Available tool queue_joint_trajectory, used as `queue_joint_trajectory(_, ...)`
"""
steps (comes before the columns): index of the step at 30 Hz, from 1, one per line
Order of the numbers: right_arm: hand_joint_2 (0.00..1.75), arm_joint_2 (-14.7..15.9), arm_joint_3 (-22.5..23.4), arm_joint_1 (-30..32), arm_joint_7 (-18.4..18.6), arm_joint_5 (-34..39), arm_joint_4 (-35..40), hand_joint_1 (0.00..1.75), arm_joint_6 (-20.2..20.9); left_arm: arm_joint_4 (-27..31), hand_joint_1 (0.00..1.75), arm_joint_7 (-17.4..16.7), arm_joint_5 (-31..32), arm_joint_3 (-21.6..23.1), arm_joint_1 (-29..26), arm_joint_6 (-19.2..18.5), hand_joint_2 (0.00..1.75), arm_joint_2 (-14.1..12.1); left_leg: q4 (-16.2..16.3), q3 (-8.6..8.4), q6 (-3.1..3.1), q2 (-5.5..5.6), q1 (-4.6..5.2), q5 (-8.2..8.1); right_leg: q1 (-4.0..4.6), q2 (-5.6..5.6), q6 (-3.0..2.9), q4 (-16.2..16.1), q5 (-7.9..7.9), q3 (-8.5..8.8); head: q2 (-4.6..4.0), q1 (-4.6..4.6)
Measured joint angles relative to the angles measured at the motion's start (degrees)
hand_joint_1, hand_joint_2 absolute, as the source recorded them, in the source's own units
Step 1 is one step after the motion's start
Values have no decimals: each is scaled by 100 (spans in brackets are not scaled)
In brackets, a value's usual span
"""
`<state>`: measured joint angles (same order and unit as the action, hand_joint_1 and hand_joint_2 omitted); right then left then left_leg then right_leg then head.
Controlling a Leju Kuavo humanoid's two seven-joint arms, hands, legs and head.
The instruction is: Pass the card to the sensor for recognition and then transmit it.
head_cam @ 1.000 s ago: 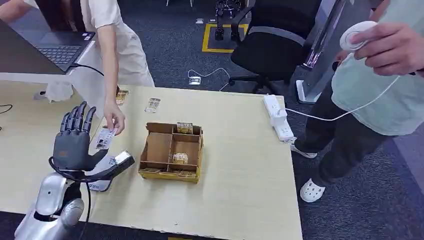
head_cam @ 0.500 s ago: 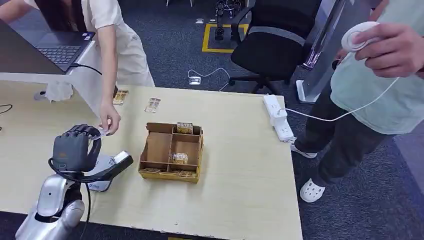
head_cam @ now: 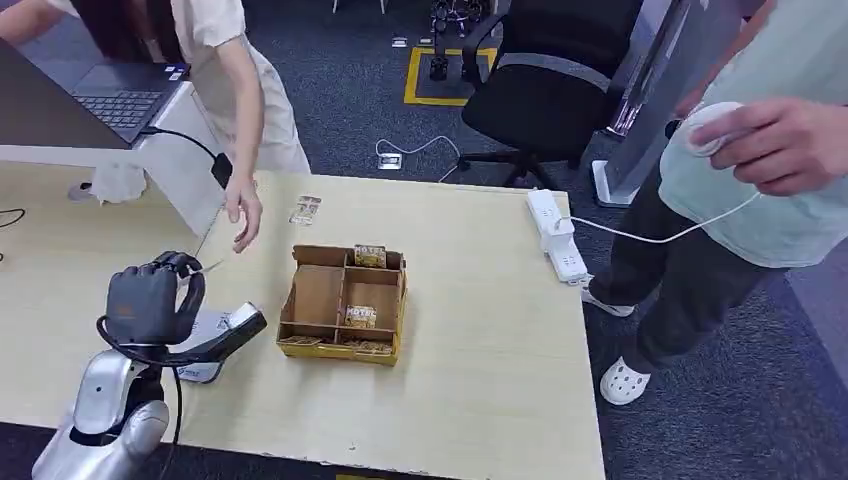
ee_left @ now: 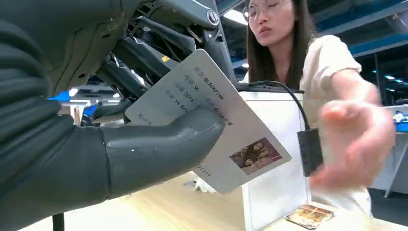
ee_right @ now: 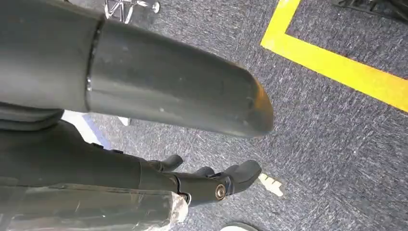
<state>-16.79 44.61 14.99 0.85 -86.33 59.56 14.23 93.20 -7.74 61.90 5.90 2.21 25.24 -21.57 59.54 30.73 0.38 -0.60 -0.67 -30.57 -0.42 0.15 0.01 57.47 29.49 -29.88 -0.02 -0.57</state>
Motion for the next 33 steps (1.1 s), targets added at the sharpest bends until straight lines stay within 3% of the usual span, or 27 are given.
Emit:
queue_joint_trajectory(3, 0, 0, -11, 1, 15, 22, 28, 0, 46, 0, 175, -42, 40, 0, -1, -66, 175, 4, 0, 0, 0, 0, 0, 0, 0, 0, 0, 0, 0, 0, 0, 0)
queue_joint_trajectory(8, 0, 0, -15, 18, 83, 96, 140, 0, 208, -24, 175, -205, 297, 0, -100, -636, 175, -90, 0, 0, 0, -3, 0, 0, 0, 3, 0, 0, 0, -1, 0, 0)
queue_joint_trajectory(14, 0, 0, -15, 30, 96, 103, 214, 0, 223, -35, 175, -205, 317, 0, -215, -741, 175, -188, 0, 2, 0, 1, 0, 0, 0, 0, 0, 0, 0, -1, 0, 0)
queue_joint_trajectory(18, 0, -2, -13, 39, 120, 96, 258, 0, 302, -35, 175, -262, 345, 0, -302, -1108, 175, -251, 0, 1, 0, -2, 0, 0, 0, 2, 0, 0, 0, -1, 0, 0)
queue_joint_trajectory(26, 0, -15, -9, 49, 85, -55, 382, 0, 367, -52, 175, -310, 527, 0, -542, -1362, 175, -267, 1, 2, 0, 0, 0, 0, 0, 1, 0, 0, 0, -1, 0, 0)
queue_joint_trajectory(31, 0, -15, 0, 46, 68, -179, 433, 0, 402, -63, 175, -171, 374, 2, -625, -2133, 175, -365, 1, 1, 0, -1, -1, 0, 1, 1, 0, 0, 0, 0, 0, 0)
queue_joint_trajectory(33, 0, -15, 11, 44, 68, -197, 433, 0, 407, -63, 175, -120, 321, 4, -639, -2234, 175, -439, 1, 1, 0, 1, -1, 0, 0, -2, 0, 0, 0, 0, 0, 2)
